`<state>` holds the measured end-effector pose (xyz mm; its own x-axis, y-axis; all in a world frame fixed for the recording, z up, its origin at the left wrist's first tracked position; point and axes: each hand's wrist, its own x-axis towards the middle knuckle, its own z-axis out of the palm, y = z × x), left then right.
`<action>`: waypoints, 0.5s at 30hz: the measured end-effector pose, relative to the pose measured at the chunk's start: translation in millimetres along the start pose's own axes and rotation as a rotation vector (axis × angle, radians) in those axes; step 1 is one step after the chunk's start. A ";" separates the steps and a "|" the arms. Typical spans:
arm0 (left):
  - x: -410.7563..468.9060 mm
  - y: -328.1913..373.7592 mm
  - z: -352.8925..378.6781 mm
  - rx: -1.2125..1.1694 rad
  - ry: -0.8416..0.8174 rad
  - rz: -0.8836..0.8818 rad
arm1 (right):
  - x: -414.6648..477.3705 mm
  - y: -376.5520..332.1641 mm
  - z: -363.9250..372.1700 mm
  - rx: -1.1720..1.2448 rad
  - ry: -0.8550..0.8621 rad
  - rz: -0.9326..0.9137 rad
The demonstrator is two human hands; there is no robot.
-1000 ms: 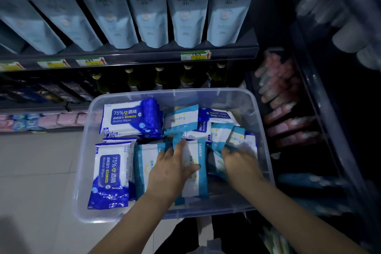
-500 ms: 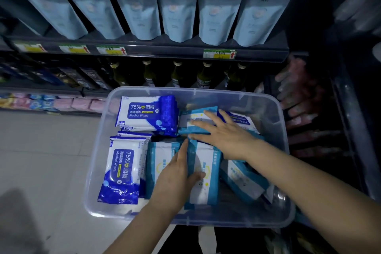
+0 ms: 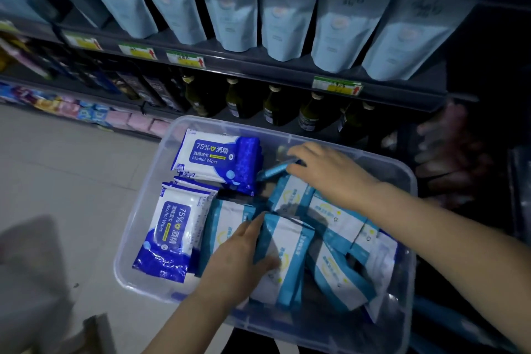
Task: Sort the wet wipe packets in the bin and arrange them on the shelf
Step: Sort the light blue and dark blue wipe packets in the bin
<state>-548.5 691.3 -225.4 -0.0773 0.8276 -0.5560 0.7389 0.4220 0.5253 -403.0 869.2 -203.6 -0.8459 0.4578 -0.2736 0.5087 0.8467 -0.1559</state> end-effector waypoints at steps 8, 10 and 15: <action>2.0 -1.2 6.0 -0.021 -0.035 -0.065 | 35.2 -15.9 34.7 -0.294 -0.261 -0.451; 1.3 -2.0 9.0 -0.066 -0.027 -0.074 | 46.5 -18.9 32.1 -0.289 -0.388 -0.411; 2.3 -7.3 12.6 -0.124 -0.014 -0.096 | 55.5 -19.1 17.5 -0.248 -0.538 -0.279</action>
<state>-545.7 685.5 -238.7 -0.1336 0.7759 -0.6165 0.6399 0.5426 0.5442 -456.8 873.7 -232.4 -0.7096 0.0672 -0.7014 0.1756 0.9809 -0.0836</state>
